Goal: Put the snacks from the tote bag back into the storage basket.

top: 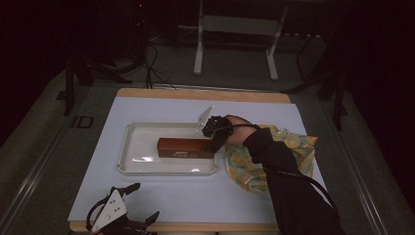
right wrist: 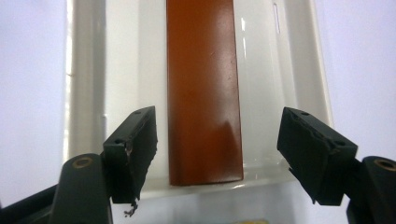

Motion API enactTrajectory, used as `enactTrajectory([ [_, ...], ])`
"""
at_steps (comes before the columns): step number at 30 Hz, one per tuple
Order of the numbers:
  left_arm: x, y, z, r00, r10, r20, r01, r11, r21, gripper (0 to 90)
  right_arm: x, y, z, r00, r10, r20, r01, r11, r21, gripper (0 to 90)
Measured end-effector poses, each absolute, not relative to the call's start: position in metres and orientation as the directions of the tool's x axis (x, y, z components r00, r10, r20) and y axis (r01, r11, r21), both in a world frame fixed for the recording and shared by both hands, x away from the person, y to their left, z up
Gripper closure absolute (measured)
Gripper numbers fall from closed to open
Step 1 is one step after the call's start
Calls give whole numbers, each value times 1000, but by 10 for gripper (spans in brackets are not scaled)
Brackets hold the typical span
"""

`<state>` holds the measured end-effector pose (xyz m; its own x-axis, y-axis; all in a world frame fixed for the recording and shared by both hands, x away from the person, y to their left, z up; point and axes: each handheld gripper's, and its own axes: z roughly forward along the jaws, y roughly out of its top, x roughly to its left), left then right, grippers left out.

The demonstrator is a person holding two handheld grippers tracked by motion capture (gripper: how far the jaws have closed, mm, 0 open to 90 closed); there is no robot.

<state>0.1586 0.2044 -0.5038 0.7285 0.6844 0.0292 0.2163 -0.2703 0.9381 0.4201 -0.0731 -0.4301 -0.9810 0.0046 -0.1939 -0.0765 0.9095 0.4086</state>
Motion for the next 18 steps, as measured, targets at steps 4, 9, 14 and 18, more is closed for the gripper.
enactTrajectory([
  [4,159,204,-504,727,686,28,218,-269,938,0,419,-79,-421,-979,21,-202,-70,899,432,225],
  [9,159,204,-504,726,688,27,218,-266,939,0,416,-86,-412,-977,57,-207,-46,885,463,122],
  [14,159,204,-504,726,687,27,217,-266,939,0,417,-93,-404,-974,103,-201,-12,864,504,106],
  [18,159,204,-504,727,686,27,218,-268,938,0,416,-99,-399,-970,133,-204,5,848,530,107],
])
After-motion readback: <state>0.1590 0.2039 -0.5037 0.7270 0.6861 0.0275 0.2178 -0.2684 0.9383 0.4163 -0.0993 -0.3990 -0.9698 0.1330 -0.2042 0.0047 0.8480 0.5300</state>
